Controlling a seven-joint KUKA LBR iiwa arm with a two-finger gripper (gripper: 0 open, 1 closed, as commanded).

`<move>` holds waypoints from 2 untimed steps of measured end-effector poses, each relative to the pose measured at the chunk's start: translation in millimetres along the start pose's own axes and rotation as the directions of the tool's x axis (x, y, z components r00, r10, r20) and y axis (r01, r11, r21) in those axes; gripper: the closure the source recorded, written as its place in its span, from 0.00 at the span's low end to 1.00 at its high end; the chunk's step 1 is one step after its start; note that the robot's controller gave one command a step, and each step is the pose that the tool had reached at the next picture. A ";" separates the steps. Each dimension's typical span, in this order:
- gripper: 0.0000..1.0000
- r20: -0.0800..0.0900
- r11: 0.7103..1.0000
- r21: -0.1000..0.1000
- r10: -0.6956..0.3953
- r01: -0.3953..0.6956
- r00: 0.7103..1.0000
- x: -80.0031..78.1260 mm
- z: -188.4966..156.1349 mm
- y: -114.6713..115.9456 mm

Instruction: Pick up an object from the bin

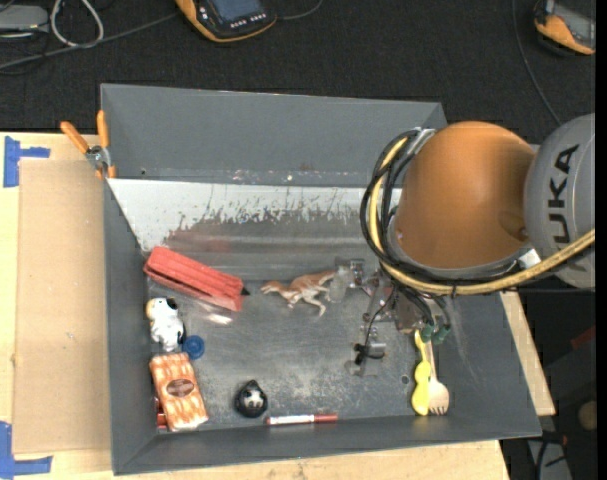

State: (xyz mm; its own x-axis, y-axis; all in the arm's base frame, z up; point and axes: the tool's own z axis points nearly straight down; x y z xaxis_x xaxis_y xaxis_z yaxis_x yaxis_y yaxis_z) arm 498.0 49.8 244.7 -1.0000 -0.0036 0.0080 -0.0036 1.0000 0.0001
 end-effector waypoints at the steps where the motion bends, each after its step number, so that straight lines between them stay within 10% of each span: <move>1: 0.00 0.006 1.000 -0.001 0.003 -0.003 1.000 -1.3 -2.8 -0.4; 2: 0.00 0.011 0.999 -0.002 0.032 -0.032 0.999 -53.3 82.7 -3.4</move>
Offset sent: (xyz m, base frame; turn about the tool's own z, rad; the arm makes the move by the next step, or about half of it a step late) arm 0.1009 -0.0092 -0.1747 0.0749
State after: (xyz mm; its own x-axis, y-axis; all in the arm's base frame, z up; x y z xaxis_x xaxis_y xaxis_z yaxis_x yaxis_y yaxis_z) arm 550.6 46.6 161.5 -0.9996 0.0284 -0.0034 0.0284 0.9996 0.0018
